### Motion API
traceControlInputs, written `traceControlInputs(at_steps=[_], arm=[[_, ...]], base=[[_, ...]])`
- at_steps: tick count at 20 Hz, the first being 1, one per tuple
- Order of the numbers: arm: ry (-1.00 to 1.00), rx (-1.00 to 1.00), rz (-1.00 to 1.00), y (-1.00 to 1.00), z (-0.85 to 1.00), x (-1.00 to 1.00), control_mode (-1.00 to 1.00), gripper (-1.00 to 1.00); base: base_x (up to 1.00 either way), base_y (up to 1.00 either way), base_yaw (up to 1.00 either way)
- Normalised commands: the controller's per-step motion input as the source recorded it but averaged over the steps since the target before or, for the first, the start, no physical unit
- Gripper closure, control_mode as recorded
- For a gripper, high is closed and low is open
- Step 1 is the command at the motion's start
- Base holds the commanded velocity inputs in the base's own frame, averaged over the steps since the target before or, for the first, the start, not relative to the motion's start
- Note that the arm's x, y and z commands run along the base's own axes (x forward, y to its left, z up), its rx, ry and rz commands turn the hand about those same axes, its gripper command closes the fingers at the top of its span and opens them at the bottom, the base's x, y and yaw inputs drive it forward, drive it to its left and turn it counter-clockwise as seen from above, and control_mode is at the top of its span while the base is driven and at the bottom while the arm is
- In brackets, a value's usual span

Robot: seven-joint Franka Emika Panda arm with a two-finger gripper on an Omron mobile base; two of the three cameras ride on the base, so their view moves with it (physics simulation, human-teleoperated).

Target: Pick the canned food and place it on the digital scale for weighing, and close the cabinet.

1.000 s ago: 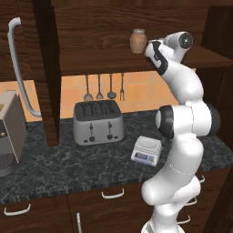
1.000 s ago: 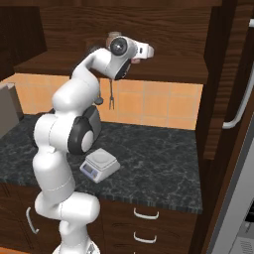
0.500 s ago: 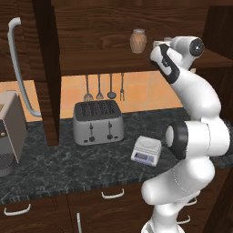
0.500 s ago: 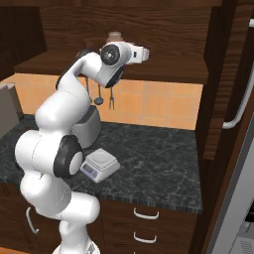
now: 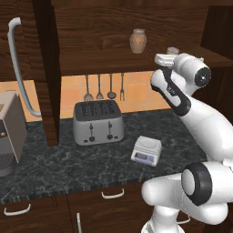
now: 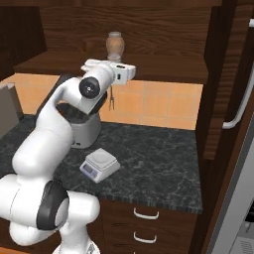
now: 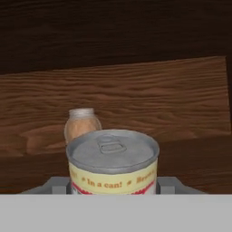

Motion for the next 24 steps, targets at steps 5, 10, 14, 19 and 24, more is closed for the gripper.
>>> traceControlInputs(at_steps=[5, 10, 14, 19, 24], arm=[[0.11, 0.03, 0.27, 0.07, -0.07, -0.94, -1.00, 1.00], [0.17, -0.01, 0.46, 0.22, -0.36, -0.48, -1.00, 1.00], [0.17, -0.01, 0.35, 0.44, -0.83, -0.11, -1.00, 1.00], [0.21, -0.04, 0.24, 0.57, -0.92, 0.00, -1.00, 1.00], [0.07, -0.06, 0.21, 0.07, -0.74, 0.01, -1.00, 1.00]], base=[[0.00, 0.00, 0.00], [0.00, 0.00, 0.00], [0.00, 0.00, 0.00], [0.00, 0.00, 0.00], [0.00, 0.00, 0.00]])
